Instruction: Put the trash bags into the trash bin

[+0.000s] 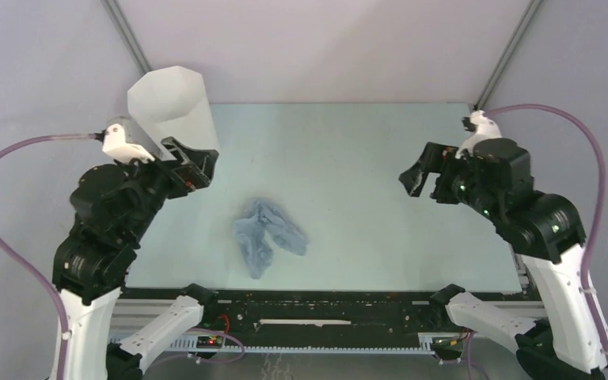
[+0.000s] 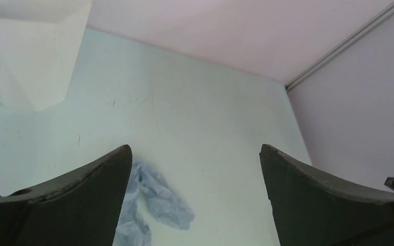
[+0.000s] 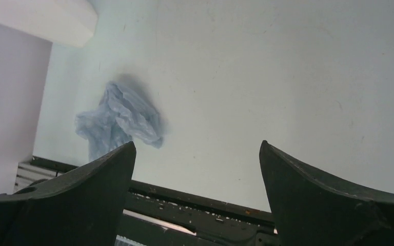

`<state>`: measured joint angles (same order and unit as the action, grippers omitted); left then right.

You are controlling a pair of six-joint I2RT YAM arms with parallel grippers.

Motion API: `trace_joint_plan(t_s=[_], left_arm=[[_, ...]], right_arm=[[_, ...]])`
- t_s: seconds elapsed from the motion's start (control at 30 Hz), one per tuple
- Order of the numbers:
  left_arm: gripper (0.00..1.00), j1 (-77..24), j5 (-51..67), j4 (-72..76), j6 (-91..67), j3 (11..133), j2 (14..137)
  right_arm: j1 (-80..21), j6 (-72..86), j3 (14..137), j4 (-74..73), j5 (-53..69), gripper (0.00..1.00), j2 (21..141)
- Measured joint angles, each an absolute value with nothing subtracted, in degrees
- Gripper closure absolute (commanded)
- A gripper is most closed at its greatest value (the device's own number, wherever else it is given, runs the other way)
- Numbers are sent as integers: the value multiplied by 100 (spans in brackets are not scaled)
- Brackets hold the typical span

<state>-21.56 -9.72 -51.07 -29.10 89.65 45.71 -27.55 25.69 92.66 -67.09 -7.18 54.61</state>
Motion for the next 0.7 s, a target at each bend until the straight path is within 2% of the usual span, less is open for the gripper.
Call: trace_joint_plan(t_s=[0.23,0.43,0.57,0.7], left_arm=[[0,-2412,-1146,-5245,-2945,7992,4407],[0,-2486,-1184,-5472,-3199,7061,4115],[0,-2506,-1116,-5492,-3520,6333,4121],[0,-2517,-897,-5323,-3879,5529,4333]], right_arm=[[-3607,2722,8888,-6420,-1103,0,5817],[-3870,2797,8259,-6051,-1079,0,5651],[-3828,2998,7846,-5885,-908,0,5406],[-3336,3098,7627,-5714,-183,0,5207]])
